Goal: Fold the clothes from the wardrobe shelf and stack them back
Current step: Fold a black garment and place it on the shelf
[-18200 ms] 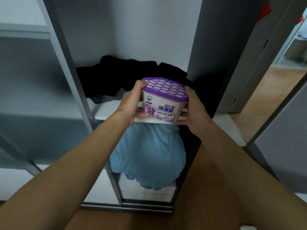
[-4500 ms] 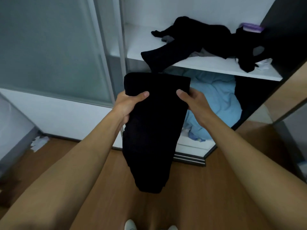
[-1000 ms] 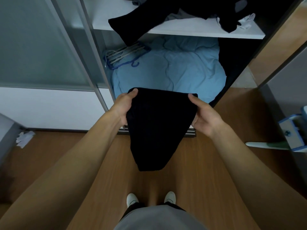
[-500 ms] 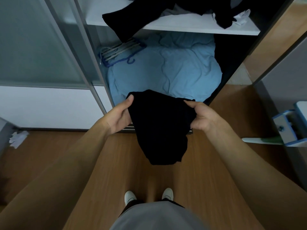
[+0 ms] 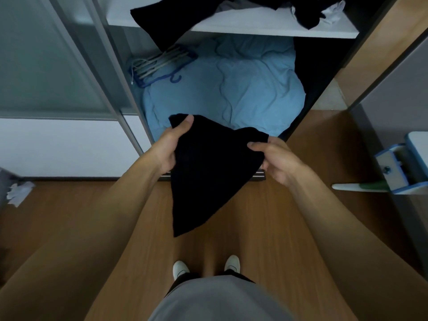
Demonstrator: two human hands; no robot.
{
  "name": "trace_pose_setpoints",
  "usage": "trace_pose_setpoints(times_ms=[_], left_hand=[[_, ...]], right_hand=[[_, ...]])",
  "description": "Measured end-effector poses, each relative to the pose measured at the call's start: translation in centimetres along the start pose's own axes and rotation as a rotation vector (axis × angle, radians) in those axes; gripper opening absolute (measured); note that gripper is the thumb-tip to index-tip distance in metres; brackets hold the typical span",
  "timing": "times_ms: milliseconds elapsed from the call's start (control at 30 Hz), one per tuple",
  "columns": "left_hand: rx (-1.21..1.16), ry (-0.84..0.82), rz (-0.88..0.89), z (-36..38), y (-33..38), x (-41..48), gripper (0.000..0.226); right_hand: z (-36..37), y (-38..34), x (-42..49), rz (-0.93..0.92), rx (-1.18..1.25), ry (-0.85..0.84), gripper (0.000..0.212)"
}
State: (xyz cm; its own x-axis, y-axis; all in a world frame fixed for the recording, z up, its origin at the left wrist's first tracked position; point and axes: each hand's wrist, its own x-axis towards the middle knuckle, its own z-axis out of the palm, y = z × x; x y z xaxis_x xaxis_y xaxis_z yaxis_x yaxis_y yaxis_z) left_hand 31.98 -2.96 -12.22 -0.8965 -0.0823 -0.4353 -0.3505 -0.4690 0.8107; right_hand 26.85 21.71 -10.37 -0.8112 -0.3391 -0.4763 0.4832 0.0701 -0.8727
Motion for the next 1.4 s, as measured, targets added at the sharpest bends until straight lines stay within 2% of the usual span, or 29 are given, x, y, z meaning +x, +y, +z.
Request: trace_pose_setpoints(times_ms=[100, 167, 233, 333, 400, 467, 567, 733, 867, 967, 1067, 1167, 1200, 1400], left_hand=[[0.197, -0.094, -0.021, -1.5, 0.1, -0.1, 0.050], [0.344, -0.029, -0.007, -2.2, 0.0, 0.0, 0.042], [0.335, 0.068, 0.019, -2.6, -0.1, 0.3, 0.032], [0.254, 0.156, 0.018, -2.5, -0.5, 0.5, 0.025], [0.229, 0.159, 0.009, -2.4, -0.9, 0.4, 0.025], [0.184, 0.157, 0.001, -2.3, -1.3, 0.2, 0.031], [0.066, 0.165, -0.033, -2.1, -1.2, 0.0, 0.044], [-0.010, 0.198, -0.009, -1.1, -0.5, 0.0, 0.034], [-0.034, 0.103, 0.060, -0.9, -0.7, -0.2, 0.036], [0.023, 0.123, 0.075, -1.0, -0.9, -0.1, 0.029], [0.089, 0.176, 0.061, -0.8, -0.9, 0.2, 0.016], [0.102, 0.207, -0.003, -0.9, -0.8, 0.4, 0.018], [0.109, 0.206, -0.024, -1.0, -0.8, 0.4, 0.021], [0.151, 0.286, 0.012, -1.9, -0.8, 0.9, 0.024]], right_hand=[[0.8, -0.3, 0.4, 0.068, 0.211, 0.107, 0.019], [1.2, -0.4, 0.7, 0.124, 0.351, 0.125, 0.019], [1.5, -0.3, 0.4, 0.127, 0.414, 0.035, 0.027], [1.8, 0.8, 0.0, 0.024, 0.183, -0.068, 0.033], [2.0, 1.5, -0.1, -0.049, 0.025, -0.028, 0.029], [2.0, 1.7, -0.2, -0.071, -0.025, 0.036, 0.023], [2.0, 1.2, 0.0, -0.037, -0.001, 0.096, 0.019], [2.2, 0.2, -0.3, 0.061, 0.268, 0.114, 0.014], [1.9, -0.2, -0.6, 0.130, 0.338, 0.145, 0.010], [1.8, -0.2, -0.5, 0.120, 0.366, 0.141, 0.010], [1.8, -0.1, -0.5, 0.002, 0.303, 0.117, 0.027], [1.6, 0.4, -0.7, -0.098, 0.165, 0.145, 0.062], [1.6, 0.6, -0.7, -0.119, 0.151, 0.141, 0.066], [2.1, 0.7, -0.6, -0.104, 0.170, 0.080, 0.035]])
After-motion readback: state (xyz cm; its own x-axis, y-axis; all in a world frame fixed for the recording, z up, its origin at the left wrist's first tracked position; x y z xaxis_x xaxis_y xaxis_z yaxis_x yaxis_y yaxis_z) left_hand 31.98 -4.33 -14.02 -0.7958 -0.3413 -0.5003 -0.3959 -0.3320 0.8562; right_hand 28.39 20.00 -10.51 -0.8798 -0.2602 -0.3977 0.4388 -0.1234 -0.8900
